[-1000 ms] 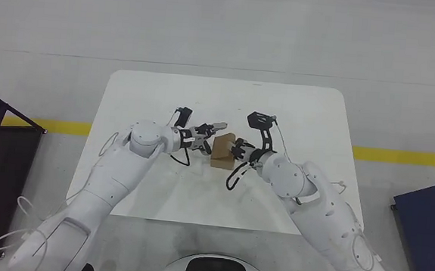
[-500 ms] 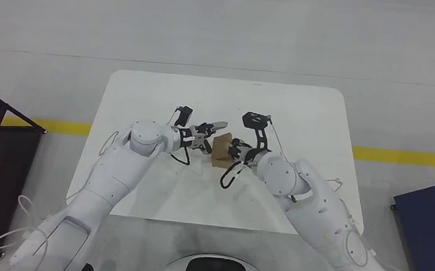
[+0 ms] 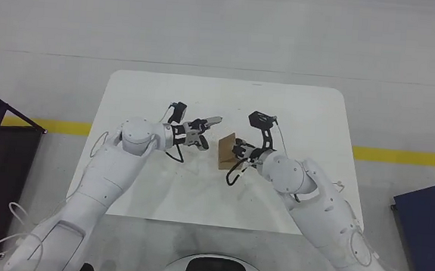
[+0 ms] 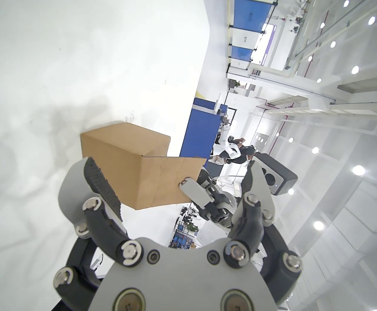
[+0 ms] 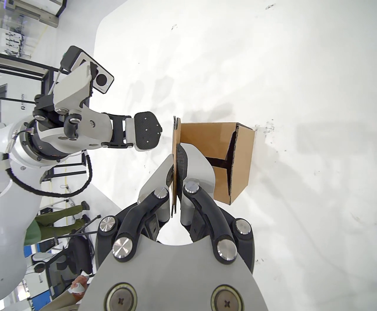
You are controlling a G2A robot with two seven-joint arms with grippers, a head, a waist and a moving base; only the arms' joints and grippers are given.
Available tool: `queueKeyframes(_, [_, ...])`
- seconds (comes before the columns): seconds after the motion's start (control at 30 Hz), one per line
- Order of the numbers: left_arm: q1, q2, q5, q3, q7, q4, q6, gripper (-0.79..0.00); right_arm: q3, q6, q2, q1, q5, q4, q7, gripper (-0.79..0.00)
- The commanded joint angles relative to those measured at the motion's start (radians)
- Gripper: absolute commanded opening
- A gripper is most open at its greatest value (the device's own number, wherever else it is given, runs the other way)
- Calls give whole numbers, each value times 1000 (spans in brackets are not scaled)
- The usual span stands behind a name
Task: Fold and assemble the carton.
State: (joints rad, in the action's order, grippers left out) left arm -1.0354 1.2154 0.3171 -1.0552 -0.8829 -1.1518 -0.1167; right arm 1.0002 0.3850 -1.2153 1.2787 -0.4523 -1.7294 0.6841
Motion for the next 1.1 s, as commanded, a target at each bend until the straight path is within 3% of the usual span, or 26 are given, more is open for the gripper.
queueKeyframes(0.0, [-8,-3,4,-7,-8,-11,0,0,21,-19,0,8,52,4,-2,-785])
queueKeyframes(0.2, [-20,-6,19,-15,-31,-28,5,0,60,-53,-3,32,157,25,-45,-785])
queueKeyframes(0.57, [-20,-6,21,-5,-35,-23,5,0,41,-44,-13,40,158,63,-146,-785])
queueKeyframes(0.77, [-21,-4,24,4,-39,-32,5,0,37,-44,-17,31,183,66,-137,-785])
queueKeyframes(0.8, [-21,-5,25,2,-40,-34,5,0,39,-46,-17,30,180,67,-136,-714])
queueKeyframes(0.83, [-21,-5,25,0,-41,-35,6,0,39,-48,-17,31,180,68,-137,-215])
queueKeyframes(0.87, [-23,-7,23,-3,-40,-38,9,0,41,-54,-17,34,186,66,-137,0])
queueKeyframes(1.07, [-41,-18,-64,-7,-1,-82,-26,0,111,-93,-6,96,211,15,-187,0])
